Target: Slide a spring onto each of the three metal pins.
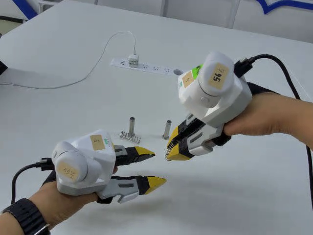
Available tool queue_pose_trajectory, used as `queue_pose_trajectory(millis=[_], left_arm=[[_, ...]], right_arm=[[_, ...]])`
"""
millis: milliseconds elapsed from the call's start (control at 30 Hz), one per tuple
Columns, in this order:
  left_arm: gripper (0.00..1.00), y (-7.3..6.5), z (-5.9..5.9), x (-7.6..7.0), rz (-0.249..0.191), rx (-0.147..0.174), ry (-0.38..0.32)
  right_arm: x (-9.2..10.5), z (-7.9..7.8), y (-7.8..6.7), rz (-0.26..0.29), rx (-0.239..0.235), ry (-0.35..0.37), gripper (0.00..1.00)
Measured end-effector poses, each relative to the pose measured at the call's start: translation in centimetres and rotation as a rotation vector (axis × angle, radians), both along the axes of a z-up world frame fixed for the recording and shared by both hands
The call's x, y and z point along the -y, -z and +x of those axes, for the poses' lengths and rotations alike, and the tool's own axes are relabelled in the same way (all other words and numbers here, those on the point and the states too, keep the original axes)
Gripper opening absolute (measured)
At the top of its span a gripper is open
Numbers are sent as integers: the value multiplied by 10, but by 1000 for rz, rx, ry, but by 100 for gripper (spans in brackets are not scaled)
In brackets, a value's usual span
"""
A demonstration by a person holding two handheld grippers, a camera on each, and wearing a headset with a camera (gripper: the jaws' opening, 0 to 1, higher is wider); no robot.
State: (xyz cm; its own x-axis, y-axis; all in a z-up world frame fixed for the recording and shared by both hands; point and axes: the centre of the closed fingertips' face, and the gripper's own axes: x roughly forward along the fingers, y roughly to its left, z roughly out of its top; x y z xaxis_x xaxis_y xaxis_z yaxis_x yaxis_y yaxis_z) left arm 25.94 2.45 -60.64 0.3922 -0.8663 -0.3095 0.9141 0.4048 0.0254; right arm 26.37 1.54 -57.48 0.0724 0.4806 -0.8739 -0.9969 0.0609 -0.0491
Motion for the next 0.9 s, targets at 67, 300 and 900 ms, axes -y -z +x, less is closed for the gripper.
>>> queue_pose_trajectory(millis=[67,300,900], left_arm=[[40,0,1,-5,-1,0,-15],[47,1,7,-18,-12,-16,-60],[57,-1,23,-53,-31,-22,-170]], right_arm=[[2,2,-1,-1,2,6,12],[5,7,-3,-7,9,19,12],[14,31,-11,-27,28,48,12]])
